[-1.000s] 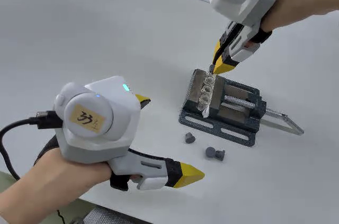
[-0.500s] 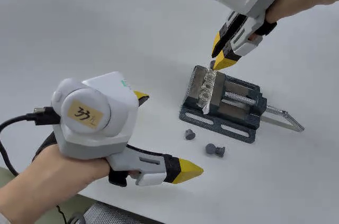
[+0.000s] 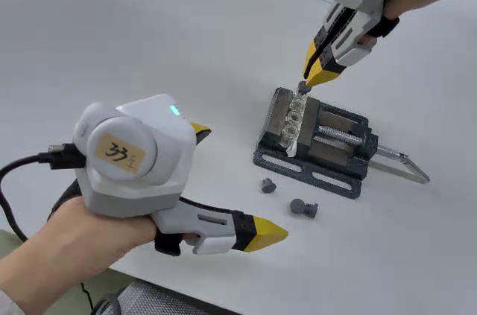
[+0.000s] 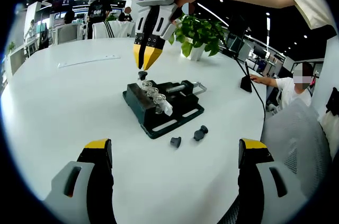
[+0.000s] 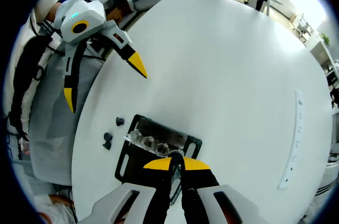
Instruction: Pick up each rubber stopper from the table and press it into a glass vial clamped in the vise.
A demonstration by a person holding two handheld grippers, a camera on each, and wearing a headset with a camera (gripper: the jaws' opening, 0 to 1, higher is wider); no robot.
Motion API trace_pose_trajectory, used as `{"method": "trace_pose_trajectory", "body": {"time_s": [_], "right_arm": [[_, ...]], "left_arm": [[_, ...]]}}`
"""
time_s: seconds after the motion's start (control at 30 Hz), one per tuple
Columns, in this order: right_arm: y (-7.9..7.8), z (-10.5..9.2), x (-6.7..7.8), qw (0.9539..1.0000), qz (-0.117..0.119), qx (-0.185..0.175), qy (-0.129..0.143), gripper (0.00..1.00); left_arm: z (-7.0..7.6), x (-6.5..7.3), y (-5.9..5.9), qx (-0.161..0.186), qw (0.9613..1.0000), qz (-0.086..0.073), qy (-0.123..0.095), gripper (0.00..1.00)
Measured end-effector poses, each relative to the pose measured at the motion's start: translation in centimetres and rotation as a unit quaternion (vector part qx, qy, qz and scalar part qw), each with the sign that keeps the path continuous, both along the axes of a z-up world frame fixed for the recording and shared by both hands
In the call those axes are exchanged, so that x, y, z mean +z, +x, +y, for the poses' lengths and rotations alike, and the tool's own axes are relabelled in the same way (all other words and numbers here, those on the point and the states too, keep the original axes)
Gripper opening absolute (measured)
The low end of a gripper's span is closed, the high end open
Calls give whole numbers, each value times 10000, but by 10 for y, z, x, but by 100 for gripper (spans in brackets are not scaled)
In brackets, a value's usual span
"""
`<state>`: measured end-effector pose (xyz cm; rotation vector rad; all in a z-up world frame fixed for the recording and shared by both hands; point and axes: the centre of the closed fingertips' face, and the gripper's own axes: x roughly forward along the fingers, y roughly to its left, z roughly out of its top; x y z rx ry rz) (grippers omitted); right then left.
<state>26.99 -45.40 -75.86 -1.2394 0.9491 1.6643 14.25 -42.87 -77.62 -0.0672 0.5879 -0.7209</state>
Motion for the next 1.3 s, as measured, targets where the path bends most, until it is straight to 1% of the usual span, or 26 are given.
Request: {"method": "trace_pose_trajectory", "body": {"time_s": [0.23, 0.4, 0.47, 0.5, 0.67, 0.77, 0.8, 0.83, 0.9, 1.03, 1.13, 1.3], "right_arm": [[-4, -2, 0, 10000, 16, 33, -35, 0], [-1, 0, -5, 10000, 8, 48, -40, 0], [0, -1, -6, 9999, -25, 86, -75, 0], [1, -1, -5, 9999, -14, 83, -68, 0], [2, -1, -7, 9999, -6, 97, -76, 0], [1, -1, -8, 9999, 6, 116, -74, 0], [1, -1, -8, 9999, 9, 120, -75, 0], [1, -1, -8, 9999, 8, 136, -76, 0], [2, -1, -8, 9999, 16, 129, -78, 0], [2, -1, -8, 9998, 17, 186, -104, 0], [2, 0, -8, 9996, -6, 224, -152, 0], [0, -1, -6, 9991, -109, 345, -233, 0]], "left_arm": [[0, 0, 1, 6, 10000, 4, -6, 99], [2, 1, 2, 19, 10000, 1, 1, 99], [2, 1, 3, 26, 10000, -3, 4, 99], [3, 1, 3, 27, 10000, -1, 5, 99], [3, 1, 4, 37, 10000, -14, 8, 99], [4, 8, 8, 100, 9998, -134, -58, 99], [5, 10, 9, 133, 9997, -197, -74, 99], [6, 16, 12, 178, 9993, -305, -102, 99], [9, 23, 16, 289, 9984, -458, -145, 99], [16, 28, 20, 371, 9979, -507, -166, 99], [20, 27, 22, 387, 9978, -516, -137, 99], [22, 27, 22, 403, 9978, -502, -132, 99]]}}
